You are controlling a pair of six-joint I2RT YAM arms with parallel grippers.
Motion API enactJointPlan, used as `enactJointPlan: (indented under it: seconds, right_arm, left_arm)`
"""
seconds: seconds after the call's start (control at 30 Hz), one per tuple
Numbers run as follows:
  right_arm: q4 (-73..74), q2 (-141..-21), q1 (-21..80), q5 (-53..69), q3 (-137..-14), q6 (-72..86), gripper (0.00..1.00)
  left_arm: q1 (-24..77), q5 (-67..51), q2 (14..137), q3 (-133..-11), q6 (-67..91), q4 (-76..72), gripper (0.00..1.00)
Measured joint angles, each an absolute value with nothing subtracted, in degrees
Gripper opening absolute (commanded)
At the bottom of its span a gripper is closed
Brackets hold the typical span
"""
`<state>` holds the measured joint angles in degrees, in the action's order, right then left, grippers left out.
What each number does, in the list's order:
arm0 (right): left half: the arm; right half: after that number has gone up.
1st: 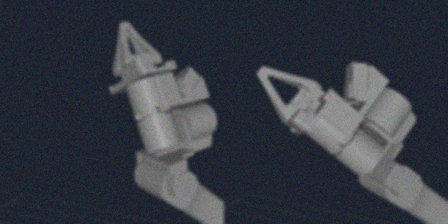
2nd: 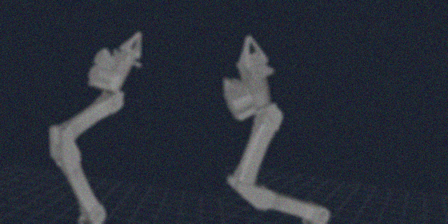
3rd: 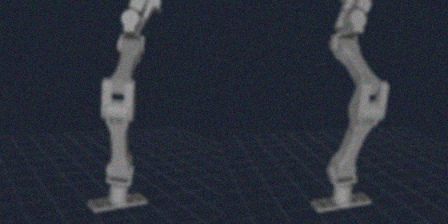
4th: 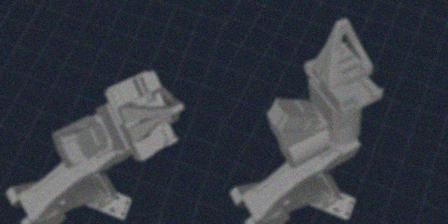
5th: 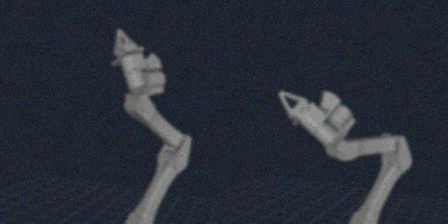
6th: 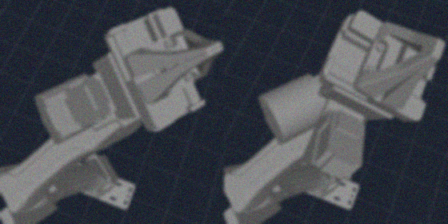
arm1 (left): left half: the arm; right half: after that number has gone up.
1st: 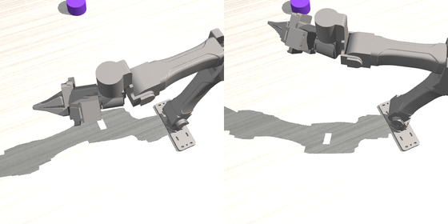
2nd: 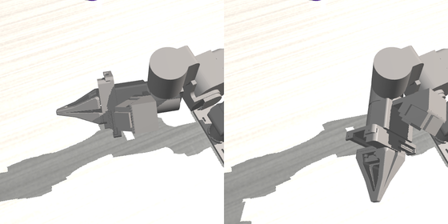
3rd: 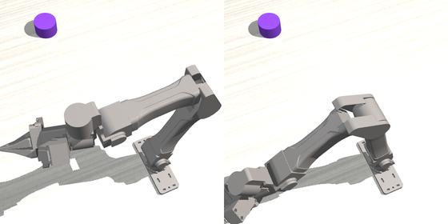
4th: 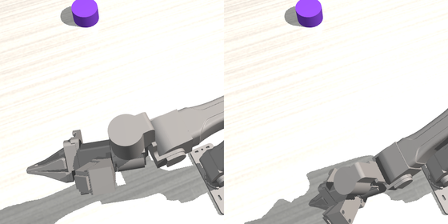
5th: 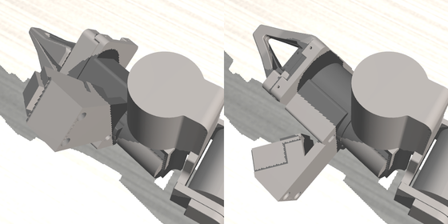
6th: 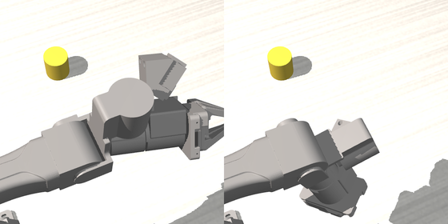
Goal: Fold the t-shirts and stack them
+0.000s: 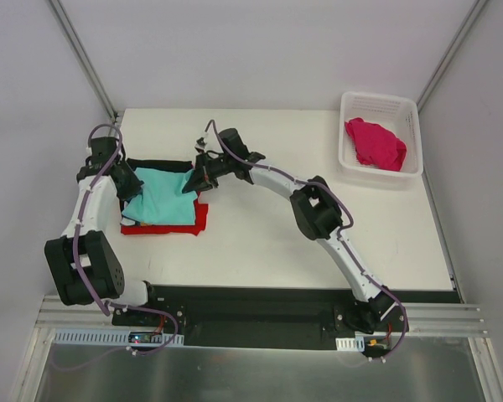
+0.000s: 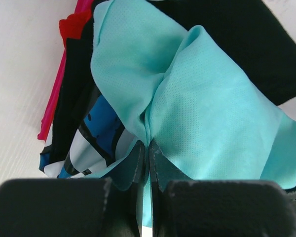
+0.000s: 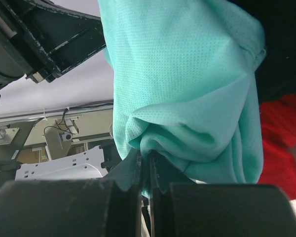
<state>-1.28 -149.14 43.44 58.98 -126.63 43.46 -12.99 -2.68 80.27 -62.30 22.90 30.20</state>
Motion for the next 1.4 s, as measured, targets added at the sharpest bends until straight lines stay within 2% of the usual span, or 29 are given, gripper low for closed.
enactJointPlan:
  seconds: [0.33,0.4,0.43,0.47,0.5,0.53,0.57,0.6,0.63,0.8,1.4]
  right_arm:
    - [-1.9,-149.7,43.8,59.0,-126.6,43.6,0.02]
    - [-2.1,-149.7,43.8,59.0,-126.3,43.6,0.11]
    - [-2.4,-149.7,43.8,59.0,-126.0,43.6,0.23]
    - [-2.5,-149.7,43.8,59.0,-125.8,43.7,0.30]
    - [-2.6,-149.7,43.8,58.9,-125.2,43.7,0.40]
    - [-2.7,-149.7,43.8,58.9,-124.6,43.5,0.53]
    - [-2.7,-149.7,43.8,58.9,-124.0,43.5,0.57]
    - [-2.7,-149.7,43.8,58.9,-123.5,43.4,0.59]
    - [-2.7,-149.7,43.8,58.8,-123.0,43.4,0.63]
    - [-2.7,-149.4,43.5,58.8,-120.5,42.7,0.67]
    - [3.5,-146.6,38.6,58.8,-121.3,36.9,0.69]
  left_arm:
    - [-16.8,-3.1,83.6,-60.0,23.0,29.4,0.00]
    - [-17.4,-3.7,84.0,-59.7,23.1,29.3,0.00]
    - [-17.8,-4.3,84.0,-59.4,23.2,29.2,0.00]
    - [-18.2,-4.6,84.0,-59.1,23.2,29.2,0.00]
    - [-18.5,-5.0,84.0,-58.8,23.2,29.3,0.17]
    - [-18.9,-5.4,84.0,-58.5,23.2,29.2,0.48]
    - [-19.2,-5.6,84.0,-58.2,23.1,29.2,0.76]
    - [-19.4,-5.8,84.0,-58.1,22.9,29.4,0.90]
    - [-19.6,-6.0,84.0,-58.0,23.1,29.4,0.99]
    - [-20.0,-7.2,83.9,-58.4,23.3,29.7,0.99]
    - [-20.0,-8.8,82.1,-70.3,22.0,37.1,0.99]
